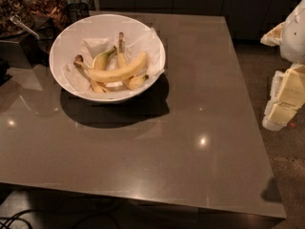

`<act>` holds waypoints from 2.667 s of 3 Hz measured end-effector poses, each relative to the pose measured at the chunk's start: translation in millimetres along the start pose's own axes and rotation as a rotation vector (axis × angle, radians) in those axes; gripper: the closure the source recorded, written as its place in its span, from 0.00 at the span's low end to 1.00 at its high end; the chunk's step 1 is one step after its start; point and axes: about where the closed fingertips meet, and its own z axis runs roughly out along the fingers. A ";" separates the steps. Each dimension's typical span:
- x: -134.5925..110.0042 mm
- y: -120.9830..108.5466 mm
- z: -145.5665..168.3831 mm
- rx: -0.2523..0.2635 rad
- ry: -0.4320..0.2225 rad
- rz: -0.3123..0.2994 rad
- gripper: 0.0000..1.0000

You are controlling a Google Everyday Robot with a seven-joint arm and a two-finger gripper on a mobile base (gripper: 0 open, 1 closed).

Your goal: Pick banana from white bowl

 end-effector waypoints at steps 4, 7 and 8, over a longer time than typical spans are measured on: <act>-56.7 -7.6 7.3 -0.056 0.071 -0.152 0.00; -132.0 -18.2 10.2 -0.058 -0.041 -0.315 0.00; -186.0 -32.4 10.3 -0.091 -0.108 -0.358 0.00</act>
Offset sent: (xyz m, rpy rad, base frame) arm 0.0030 0.0188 0.0075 -0.0063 0.0096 0.0380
